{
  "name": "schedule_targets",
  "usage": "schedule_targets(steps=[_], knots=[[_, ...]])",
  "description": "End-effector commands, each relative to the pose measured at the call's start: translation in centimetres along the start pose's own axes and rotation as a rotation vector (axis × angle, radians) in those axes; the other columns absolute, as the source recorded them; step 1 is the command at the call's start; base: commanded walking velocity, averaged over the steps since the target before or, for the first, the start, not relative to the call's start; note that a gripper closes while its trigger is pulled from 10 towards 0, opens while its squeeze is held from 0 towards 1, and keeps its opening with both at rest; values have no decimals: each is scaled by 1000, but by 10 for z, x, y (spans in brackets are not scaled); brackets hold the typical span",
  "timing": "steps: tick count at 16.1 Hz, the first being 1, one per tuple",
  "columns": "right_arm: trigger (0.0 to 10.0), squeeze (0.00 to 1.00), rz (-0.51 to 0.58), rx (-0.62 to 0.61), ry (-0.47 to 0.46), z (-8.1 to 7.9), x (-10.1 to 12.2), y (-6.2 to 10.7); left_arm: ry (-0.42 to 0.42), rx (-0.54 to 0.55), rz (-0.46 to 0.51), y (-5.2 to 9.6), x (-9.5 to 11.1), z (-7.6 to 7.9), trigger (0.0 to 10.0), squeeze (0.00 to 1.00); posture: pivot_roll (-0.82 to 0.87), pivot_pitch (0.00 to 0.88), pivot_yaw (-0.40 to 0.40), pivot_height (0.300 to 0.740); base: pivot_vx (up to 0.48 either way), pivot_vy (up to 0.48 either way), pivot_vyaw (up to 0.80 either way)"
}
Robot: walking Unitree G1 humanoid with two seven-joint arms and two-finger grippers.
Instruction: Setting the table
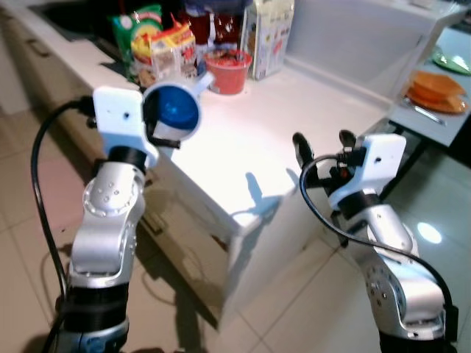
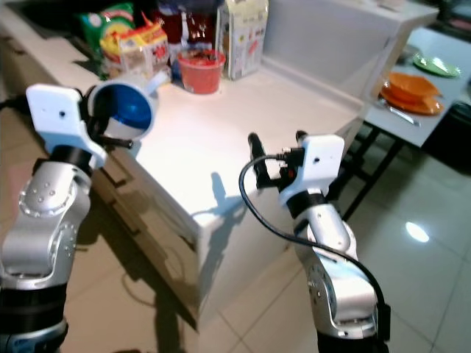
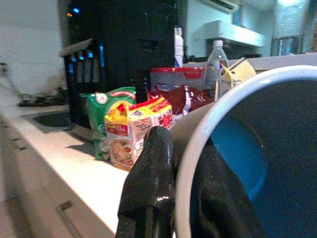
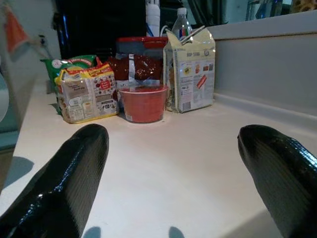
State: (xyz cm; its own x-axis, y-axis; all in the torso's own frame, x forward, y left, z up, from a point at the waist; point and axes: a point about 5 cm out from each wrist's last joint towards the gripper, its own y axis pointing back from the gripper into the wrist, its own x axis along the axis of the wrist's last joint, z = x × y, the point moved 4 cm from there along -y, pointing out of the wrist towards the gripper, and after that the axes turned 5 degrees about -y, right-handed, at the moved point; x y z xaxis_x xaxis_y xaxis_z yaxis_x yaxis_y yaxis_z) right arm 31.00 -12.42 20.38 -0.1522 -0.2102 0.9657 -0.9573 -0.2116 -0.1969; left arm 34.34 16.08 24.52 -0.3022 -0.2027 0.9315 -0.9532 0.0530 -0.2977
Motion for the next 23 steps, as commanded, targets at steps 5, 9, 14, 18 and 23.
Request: schedule_targets(steps=[5,9,14,18,23], knots=[[10000,0,15,-50,24,12,4,1,-9,-39,16,-2,3,12,10000,0,-2,0,-13,740,0,-472,800],[10000,0,15,-77,28,19,3,3,-11,-48,11,-2,1,15,10000,0,-9,0,-9,740,0,-472,800],[10000,0,-1,-118,-5,25,-3,6,-12,-51,4,-1,-2,17,10000,0,-4,0,-16,740,0,-472,285],[10000,0,-7,-116,-8,25,-5,5,-12,-48,3,-1,-2,17,10000,0,-3,0,-17,740,0,-472,0],[10000,0,-7,-117,-15,24,-6,5,-16,-48,3,-2,-2,16,10000,0,-2,0,-16,740,0,-472,0]])
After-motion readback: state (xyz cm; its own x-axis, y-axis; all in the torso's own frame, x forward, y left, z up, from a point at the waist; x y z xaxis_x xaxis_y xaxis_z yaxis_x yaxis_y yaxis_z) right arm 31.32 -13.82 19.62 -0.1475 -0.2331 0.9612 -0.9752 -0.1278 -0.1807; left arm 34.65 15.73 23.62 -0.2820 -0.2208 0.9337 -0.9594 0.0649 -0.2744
